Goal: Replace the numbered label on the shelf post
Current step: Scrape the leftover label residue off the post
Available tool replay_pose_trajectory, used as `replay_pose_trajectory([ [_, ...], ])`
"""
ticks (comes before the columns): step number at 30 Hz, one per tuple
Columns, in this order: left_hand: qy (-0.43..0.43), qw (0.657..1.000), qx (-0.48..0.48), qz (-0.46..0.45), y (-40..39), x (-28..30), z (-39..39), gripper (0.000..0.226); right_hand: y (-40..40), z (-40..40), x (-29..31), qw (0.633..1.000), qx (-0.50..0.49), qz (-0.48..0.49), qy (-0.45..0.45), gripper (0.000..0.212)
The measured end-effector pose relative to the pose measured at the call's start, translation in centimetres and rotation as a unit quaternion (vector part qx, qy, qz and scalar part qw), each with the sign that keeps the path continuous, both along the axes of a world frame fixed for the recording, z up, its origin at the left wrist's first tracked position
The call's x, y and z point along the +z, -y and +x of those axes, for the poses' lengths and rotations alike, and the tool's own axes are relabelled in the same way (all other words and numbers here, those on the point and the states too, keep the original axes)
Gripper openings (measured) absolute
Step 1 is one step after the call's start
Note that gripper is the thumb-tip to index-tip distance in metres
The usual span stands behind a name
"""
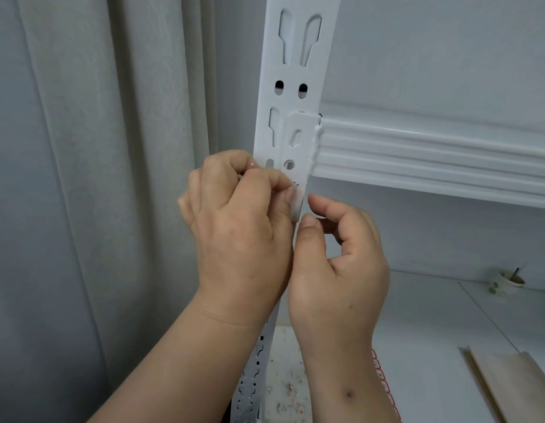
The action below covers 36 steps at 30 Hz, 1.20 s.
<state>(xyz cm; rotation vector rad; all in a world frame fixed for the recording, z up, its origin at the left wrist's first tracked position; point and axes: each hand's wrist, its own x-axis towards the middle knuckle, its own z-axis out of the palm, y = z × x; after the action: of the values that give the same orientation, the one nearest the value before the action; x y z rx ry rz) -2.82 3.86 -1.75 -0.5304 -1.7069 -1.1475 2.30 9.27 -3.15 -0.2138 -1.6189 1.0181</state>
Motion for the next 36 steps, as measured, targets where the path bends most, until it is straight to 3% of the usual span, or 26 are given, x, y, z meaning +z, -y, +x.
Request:
replay_pose_trajectory([
  [5, 0.046, 0.999, -0.012, 0.001, -0.3, 0.1, -0.1, 0.002, 0.0, 0.1, 0.1, 1.000, 0.005, 0.000, -0.001, 0.019],
  [10, 0.026, 0.999, 0.002, -0.029, -0.1, 0.3, -0.2, 0.002, 0.2, 0.2, 0.1, 1.000, 0.013, 0.002, -0.002, 0.018],
  [16, 0.020, 0.999, -0.013, -0.031, 0.1, -0.2, -0.3, 0.019, 0.3, 0.4, 0.1, 1.000, 0.017, -0.001, 0.006, 0.018],
  [21, 0.028, 0.998, -0.062, 0.001, 0.5, -0.8, -0.2, 0.005, 0.1, 0.5, 0.1, 1.000, 0.017, -0.010, 0.011, 0.017],
  [25, 0.006, 0.996, -0.089, 0.018, 0.9, -1.1, 0.2, 0.024, 0.1, 0.6, 0.1, 0.999, 0.022, -0.021, 0.016, 0.015],
  [30, 0.016, 0.998, -0.057, -0.005, 0.8, -0.5, -0.2, 0.008, 0.3, 0.5, -0.1, 0.999, 0.028, -0.020, 0.017, 0.016],
  [36, 0.008, 0.999, -0.028, -0.031, 0.8, -0.5, -0.3, 0.007, 0.2, 0.5, -0.4, 0.999, 0.029, -0.027, 0.019, 0.017],
])
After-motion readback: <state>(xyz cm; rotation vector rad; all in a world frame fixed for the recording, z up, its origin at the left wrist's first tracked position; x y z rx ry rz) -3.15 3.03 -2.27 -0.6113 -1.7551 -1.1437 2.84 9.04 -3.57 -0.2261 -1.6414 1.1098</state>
